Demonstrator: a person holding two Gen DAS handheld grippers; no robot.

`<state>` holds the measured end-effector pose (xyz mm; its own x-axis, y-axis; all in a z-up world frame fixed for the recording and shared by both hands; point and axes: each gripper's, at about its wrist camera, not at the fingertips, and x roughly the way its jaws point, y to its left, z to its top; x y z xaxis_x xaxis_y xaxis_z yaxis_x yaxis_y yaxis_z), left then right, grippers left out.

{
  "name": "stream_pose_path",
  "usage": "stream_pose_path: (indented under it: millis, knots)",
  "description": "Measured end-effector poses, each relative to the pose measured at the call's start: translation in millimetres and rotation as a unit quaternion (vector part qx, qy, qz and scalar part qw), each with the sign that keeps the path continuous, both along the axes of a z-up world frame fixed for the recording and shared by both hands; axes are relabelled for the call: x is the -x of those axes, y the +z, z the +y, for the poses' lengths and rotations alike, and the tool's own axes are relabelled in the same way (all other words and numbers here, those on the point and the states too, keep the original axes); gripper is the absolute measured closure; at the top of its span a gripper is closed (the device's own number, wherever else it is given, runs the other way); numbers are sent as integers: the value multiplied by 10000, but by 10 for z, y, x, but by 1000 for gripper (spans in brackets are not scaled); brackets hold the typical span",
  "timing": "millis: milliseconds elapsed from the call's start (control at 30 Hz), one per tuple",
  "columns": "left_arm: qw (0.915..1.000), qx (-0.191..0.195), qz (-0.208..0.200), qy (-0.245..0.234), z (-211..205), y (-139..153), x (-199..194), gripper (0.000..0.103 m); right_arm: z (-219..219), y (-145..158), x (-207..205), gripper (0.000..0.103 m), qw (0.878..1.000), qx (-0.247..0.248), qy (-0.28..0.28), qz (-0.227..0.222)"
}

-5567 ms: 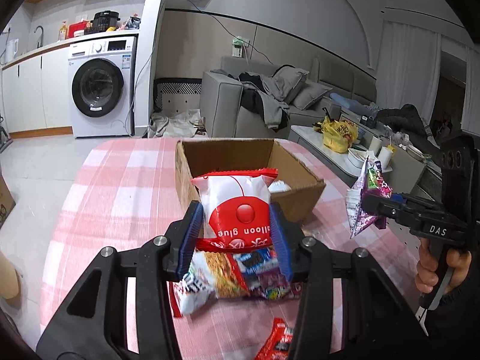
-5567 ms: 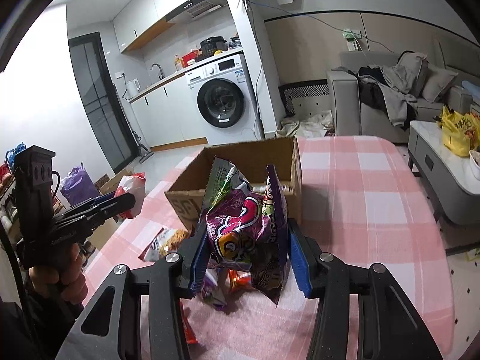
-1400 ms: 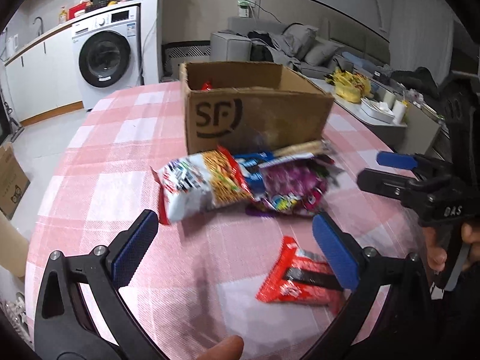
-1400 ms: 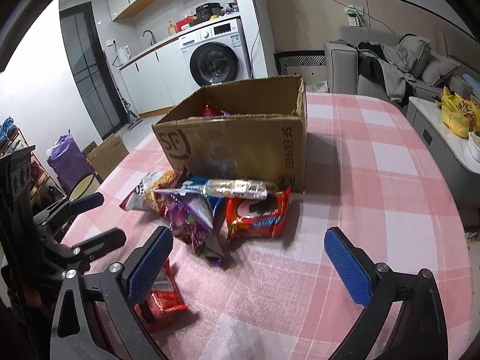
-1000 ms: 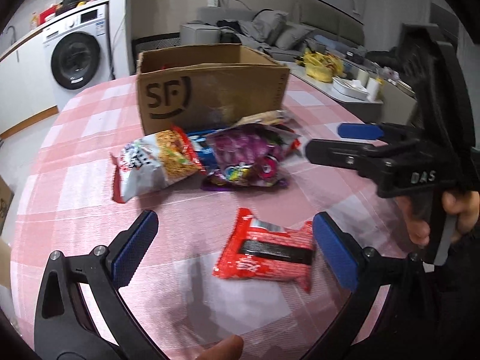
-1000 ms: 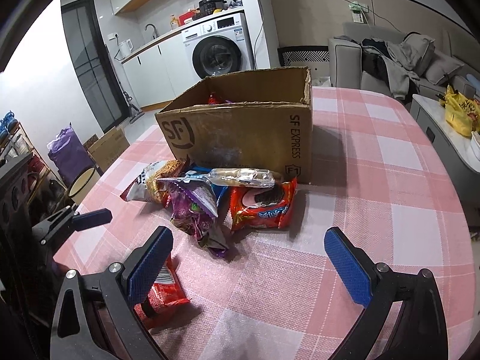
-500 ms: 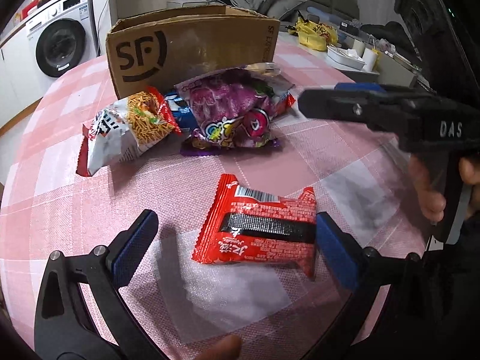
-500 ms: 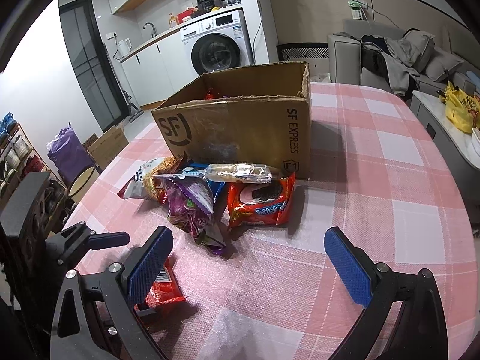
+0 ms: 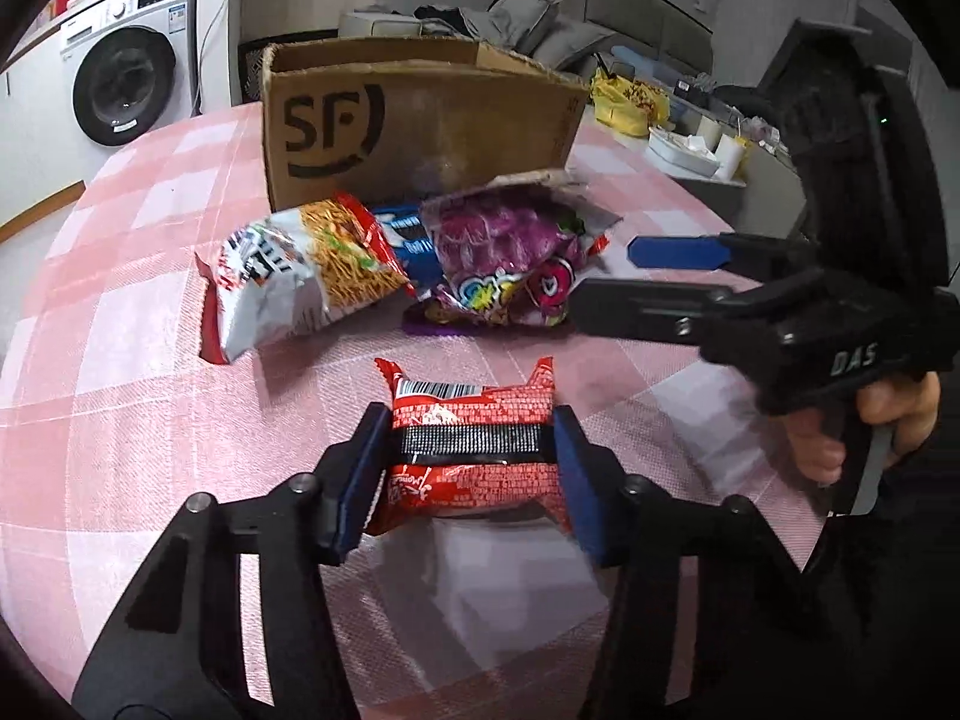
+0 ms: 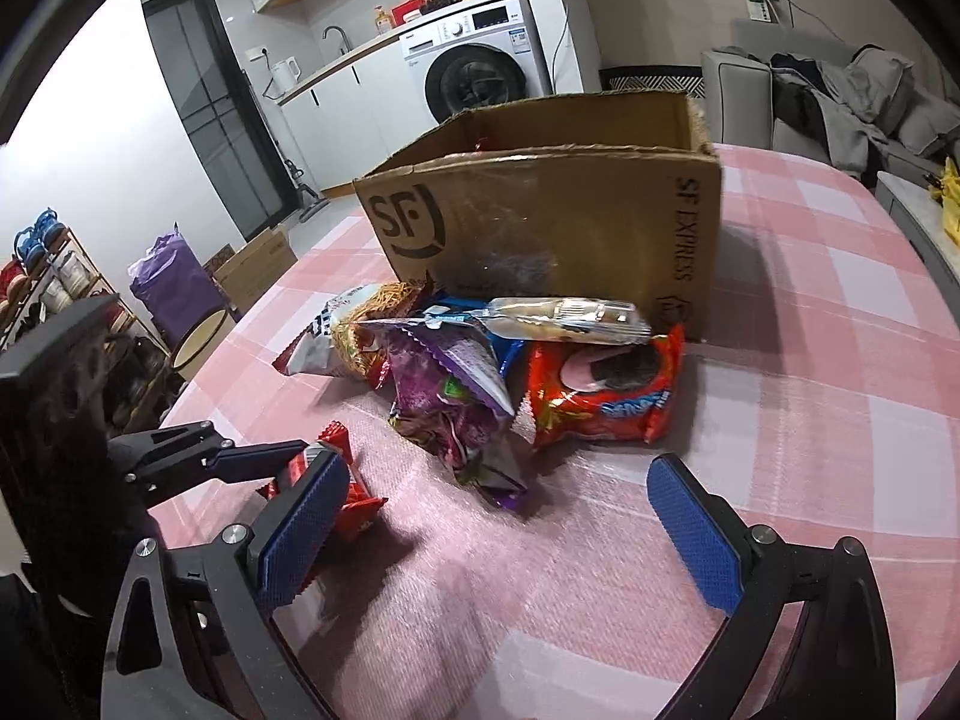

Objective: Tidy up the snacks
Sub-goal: 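Grasp the red wafer packet with the left tool while the right tool grasps a purple bag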

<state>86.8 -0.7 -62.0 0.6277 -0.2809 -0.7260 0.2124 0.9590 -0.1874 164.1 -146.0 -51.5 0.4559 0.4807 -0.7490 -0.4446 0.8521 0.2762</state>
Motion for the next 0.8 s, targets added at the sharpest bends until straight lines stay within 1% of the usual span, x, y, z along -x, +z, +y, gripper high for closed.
stream_pose_path:
  millis: [167, 333, 400, 500, 600, 633, 667, 700, 733, 800]
  knots:
    - [9999, 56, -43, 92, 82, 21, 33, 54, 101, -1, -60, 10, 10000, -29, 64, 6]
    - [9999, 85, -70, 95, 102, 53, 89, 54, 220, -14, -122, 16, 9999, -14, 141, 36]
    - [9998, 128, -87, 98, 104, 54, 125, 54, 269, -20, -151, 17, 9999, -27, 161, 45]
    - [9998, 103, -73, 138, 102, 33, 121, 54, 335, -32, -195, 21, 9999, -4, 162, 41]
    - [9998, 126, -65, 163, 128, 20, 122, 54, 387, -46, -228, 27, 9999, -17, 163, 47]
    - [9998, 138, -59, 159, 141, 18, 128, 54, 398, -45, -226, 32, 9999, -2, 162, 26]
    - [9998, 134, -57, 169, 143, 12, 127, 54, 398, -41, -227, 41, 9999, 18, 157, 21]
    - [9997, 126, -53, 194, 152, 10, 127, 54, 402, -43, -225, 48, 9999, 41, 145, 10]
    - [9997, 133, -56, 205, 157, 13, 127, 54, 403, -47, -225, 58, 9999, 60, 140, 15]
    - [9996, 166, -80, 218, 172, 24, 136, 54, 380, -38, -206, 61, 9999, -16, 158, 4]
